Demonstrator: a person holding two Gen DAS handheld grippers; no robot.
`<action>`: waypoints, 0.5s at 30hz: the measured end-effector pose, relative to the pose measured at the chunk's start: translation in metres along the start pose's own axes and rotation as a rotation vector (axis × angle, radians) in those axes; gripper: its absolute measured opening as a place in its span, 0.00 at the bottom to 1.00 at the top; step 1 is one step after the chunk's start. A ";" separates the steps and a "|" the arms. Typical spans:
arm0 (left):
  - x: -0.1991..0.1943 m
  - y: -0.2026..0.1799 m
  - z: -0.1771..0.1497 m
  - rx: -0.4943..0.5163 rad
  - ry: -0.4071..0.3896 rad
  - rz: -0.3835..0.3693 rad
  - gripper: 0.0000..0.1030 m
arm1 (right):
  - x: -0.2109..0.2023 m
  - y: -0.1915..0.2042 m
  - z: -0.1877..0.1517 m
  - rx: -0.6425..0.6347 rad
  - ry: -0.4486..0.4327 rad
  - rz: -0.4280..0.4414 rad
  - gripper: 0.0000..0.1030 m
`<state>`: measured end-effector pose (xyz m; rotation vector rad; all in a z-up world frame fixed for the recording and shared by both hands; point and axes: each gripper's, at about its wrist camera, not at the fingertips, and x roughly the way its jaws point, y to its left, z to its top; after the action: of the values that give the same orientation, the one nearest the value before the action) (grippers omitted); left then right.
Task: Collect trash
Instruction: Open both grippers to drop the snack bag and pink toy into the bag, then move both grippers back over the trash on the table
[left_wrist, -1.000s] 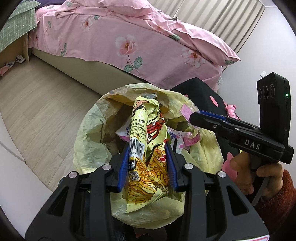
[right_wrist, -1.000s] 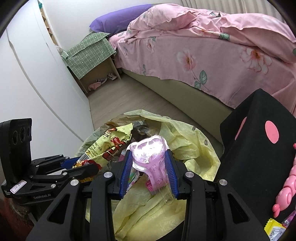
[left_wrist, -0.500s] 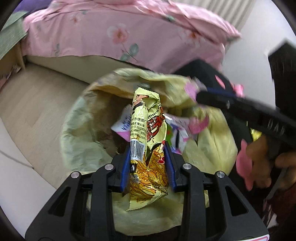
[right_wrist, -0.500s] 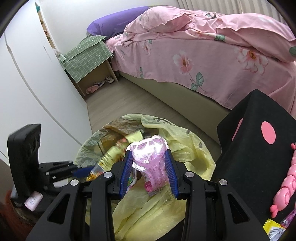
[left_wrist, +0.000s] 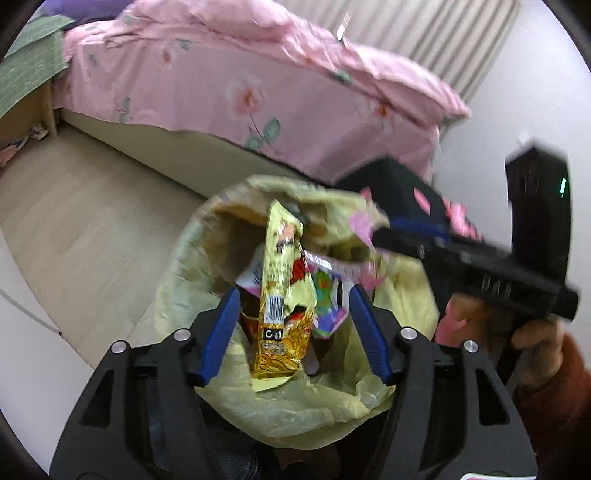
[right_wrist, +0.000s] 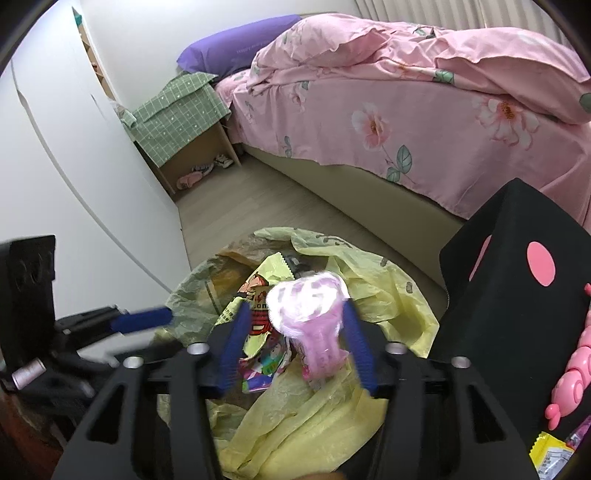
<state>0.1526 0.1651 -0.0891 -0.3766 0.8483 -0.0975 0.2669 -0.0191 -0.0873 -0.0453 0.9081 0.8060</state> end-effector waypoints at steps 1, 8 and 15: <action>-0.005 0.001 0.003 -0.015 -0.019 0.003 0.58 | -0.003 0.000 0.000 0.004 -0.003 -0.005 0.49; -0.051 -0.009 0.014 -0.087 -0.174 0.019 0.58 | -0.070 -0.013 -0.008 -0.005 -0.086 -0.047 0.50; -0.055 -0.065 0.011 -0.040 -0.204 -0.069 0.58 | -0.180 -0.052 -0.054 -0.019 -0.207 -0.226 0.51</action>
<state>0.1289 0.1210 -0.0197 -0.4457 0.6366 -0.1046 0.2008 -0.1839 -0.0078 -0.0782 0.6850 0.5968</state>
